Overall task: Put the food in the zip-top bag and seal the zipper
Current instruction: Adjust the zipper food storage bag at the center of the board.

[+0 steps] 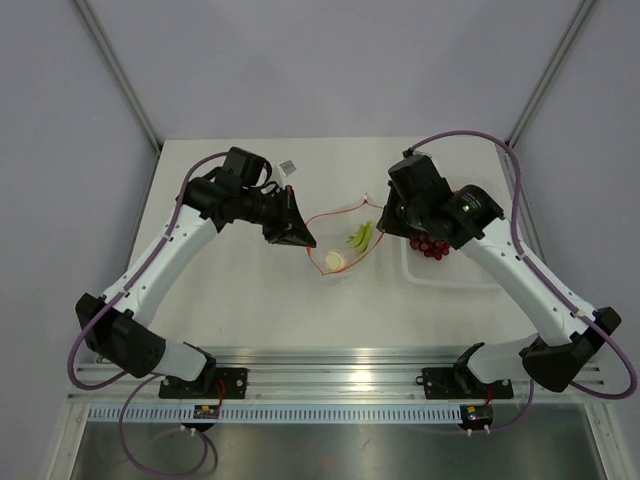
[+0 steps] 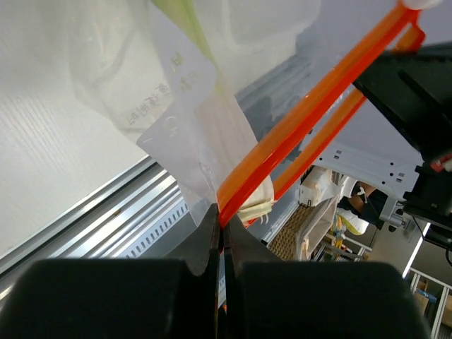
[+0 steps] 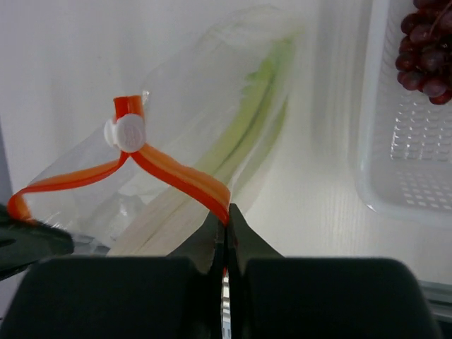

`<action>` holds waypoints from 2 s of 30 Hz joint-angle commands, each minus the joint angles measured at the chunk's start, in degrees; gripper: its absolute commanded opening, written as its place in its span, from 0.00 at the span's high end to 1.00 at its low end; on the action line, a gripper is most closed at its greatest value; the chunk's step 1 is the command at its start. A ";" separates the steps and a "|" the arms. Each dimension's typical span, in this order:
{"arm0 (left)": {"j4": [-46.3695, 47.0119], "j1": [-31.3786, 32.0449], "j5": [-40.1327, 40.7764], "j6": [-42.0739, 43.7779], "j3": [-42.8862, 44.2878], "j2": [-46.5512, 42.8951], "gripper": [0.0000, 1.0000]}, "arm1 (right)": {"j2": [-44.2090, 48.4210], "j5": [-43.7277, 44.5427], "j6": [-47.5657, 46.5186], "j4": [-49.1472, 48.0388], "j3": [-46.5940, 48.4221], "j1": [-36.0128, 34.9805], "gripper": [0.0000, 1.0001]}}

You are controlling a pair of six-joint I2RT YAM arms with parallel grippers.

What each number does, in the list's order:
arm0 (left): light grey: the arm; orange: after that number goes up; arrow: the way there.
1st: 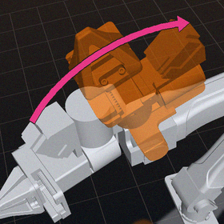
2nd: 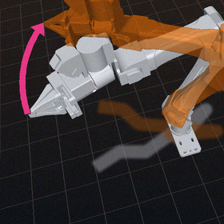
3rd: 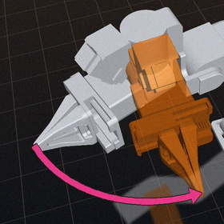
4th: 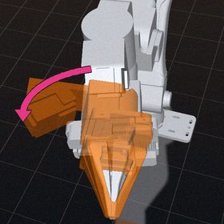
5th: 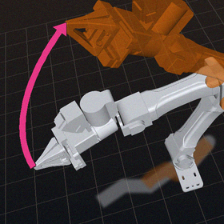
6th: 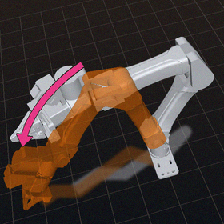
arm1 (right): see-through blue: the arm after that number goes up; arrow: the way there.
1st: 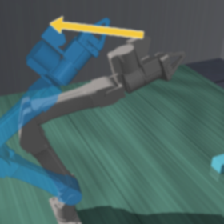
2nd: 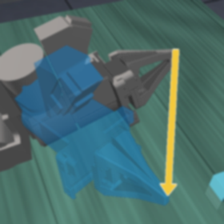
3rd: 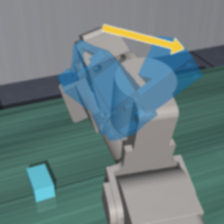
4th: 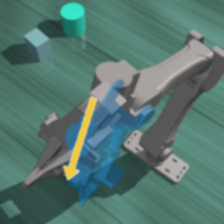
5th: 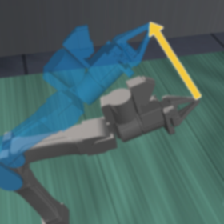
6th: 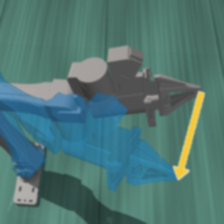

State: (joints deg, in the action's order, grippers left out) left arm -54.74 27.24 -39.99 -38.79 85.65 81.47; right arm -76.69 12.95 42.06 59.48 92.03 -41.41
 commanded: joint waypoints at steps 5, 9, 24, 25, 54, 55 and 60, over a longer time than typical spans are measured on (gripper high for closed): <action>-1.42 2.46 3.52 3.01 -5.04 0.44 1.00 | -3.21 -5.83 -3.57 -1.56 -2.47 3.44 1.00; -1.51 3.87 3.08 3.28 -3.39 0.88 1.00 | -7.32 -4.69 -4.27 -1.30 2.09 3.44 1.00; -0.44 7.47 4.92 -0.24 10.04 10.55 1.00 | -8.83 -14.89 1.71 -6.32 5.69 0.64 1.00; -1.41 7.91 6.14 -0.06 14.59 11.16 1.00 | -8.92 -13.67 1.44 -5.87 8.66 0.02 1.00; 0.77 5.19 4.30 0.90 6.66 7.30 1.00 | -4.70 -4.60 0.56 -5.69 0.39 0.10 1.00; 1.04 5.10 4.48 1.17 3.68 7.56 1.00 | -4.70 -4.60 1.26 -6.48 -1.66 0.10 1.00; 1.13 5.01 4.04 1.69 1.80 7.83 1.00 | -5.41 -3.90 2.23 -7.37 -7.30 0.28 1.00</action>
State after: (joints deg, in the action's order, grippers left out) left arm -55.27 32.45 -34.63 -37.34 86.54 90.80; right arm -82.24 7.88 43.13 53.49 85.52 -41.21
